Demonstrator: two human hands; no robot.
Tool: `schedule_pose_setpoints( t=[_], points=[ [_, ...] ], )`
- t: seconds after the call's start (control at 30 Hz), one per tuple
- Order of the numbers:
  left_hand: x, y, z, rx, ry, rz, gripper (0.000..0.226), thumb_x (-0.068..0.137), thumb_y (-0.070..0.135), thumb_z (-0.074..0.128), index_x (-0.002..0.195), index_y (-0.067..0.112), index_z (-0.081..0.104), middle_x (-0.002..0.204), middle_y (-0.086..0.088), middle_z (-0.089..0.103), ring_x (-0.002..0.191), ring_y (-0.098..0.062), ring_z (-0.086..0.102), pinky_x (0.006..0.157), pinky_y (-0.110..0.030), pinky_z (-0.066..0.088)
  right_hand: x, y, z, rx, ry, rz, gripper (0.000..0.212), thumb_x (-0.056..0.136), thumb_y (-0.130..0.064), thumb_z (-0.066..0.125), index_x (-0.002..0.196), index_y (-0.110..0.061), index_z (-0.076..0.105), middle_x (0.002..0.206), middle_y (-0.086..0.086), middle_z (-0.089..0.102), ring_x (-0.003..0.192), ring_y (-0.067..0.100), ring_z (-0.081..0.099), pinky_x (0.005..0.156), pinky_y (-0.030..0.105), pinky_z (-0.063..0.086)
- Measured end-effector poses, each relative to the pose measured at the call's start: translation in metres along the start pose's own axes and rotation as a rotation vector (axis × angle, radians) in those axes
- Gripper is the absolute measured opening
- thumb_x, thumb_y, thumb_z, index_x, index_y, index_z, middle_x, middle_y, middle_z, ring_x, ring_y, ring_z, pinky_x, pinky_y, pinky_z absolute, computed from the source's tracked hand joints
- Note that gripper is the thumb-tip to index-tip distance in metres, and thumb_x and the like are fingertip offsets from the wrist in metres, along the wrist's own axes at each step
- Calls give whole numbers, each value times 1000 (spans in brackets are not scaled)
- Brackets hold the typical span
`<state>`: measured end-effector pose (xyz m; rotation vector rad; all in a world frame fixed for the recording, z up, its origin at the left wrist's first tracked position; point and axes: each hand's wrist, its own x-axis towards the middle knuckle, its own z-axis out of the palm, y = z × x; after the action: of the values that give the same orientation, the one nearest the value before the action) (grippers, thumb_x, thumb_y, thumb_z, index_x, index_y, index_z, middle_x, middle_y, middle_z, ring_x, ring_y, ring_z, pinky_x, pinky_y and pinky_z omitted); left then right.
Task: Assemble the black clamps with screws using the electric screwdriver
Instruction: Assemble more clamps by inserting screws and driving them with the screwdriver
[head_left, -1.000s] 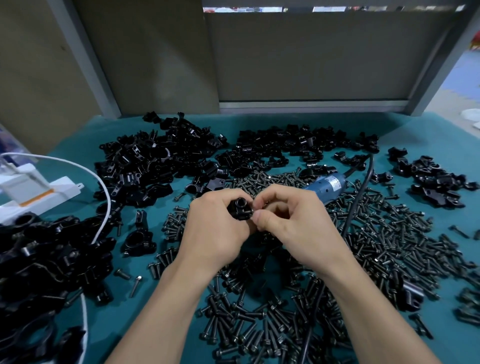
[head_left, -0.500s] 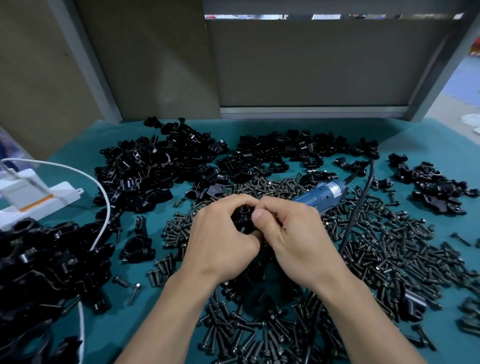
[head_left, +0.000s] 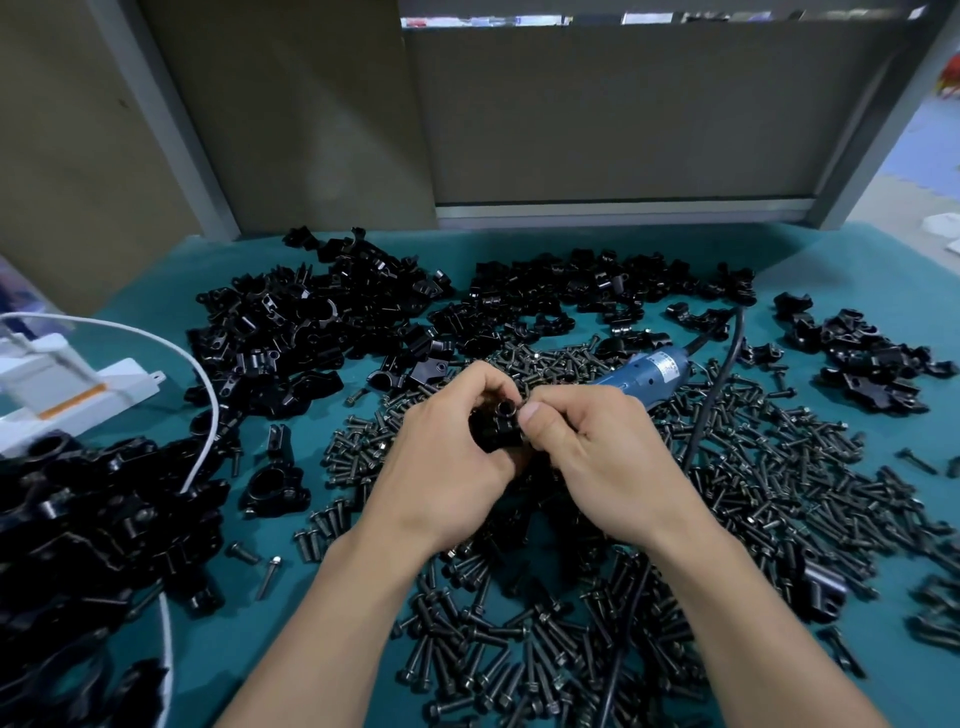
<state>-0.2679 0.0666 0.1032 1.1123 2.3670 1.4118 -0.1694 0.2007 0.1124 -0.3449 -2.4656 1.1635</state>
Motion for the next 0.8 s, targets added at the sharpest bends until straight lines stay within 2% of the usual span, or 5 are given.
schedule_pose_setpoints(
  t=[0.13,0.37,0.5,0.63,0.8],
  points=[
    [1,-4,-3,-54,21,-12,37,81,15,87,93,38,60,81,15,73,61,-6,63,52,-20,49,-1,-4,4,-12,6,-19,47,104,-29,54,59,-19,43,50,-10,37,50,8,36,49,25,29],
    [0,1,2,-73,22,-43,41,76,7,83,87,46,76,73,15,74,56,-15,66,46,-34,53,-1,-4,7,23,33,37,54,104,-29,51,55,-18,33,48,-10,31,45,8,31,45,21,27],
    [2,0,3,-83,41,-78,36,75,10,87,83,44,77,71,15,74,56,-15,66,46,-34,52,-2,-2,8,50,38,70,45,102,-32,54,62,-13,46,48,-7,42,46,7,36,45,23,29],
    [3,2,3,-114,37,-94,28,75,15,90,82,39,78,66,15,71,51,1,59,44,-15,42,-3,-4,2,66,28,3,15,99,-23,62,85,-28,61,61,-2,65,50,4,45,49,19,37],
    [2,6,-1,-159,35,-98,35,74,10,89,87,41,80,72,15,75,56,1,62,50,-19,48,-4,-3,7,-7,16,-45,25,104,-22,57,80,-29,60,65,-8,61,58,6,48,52,21,37]
  ],
)
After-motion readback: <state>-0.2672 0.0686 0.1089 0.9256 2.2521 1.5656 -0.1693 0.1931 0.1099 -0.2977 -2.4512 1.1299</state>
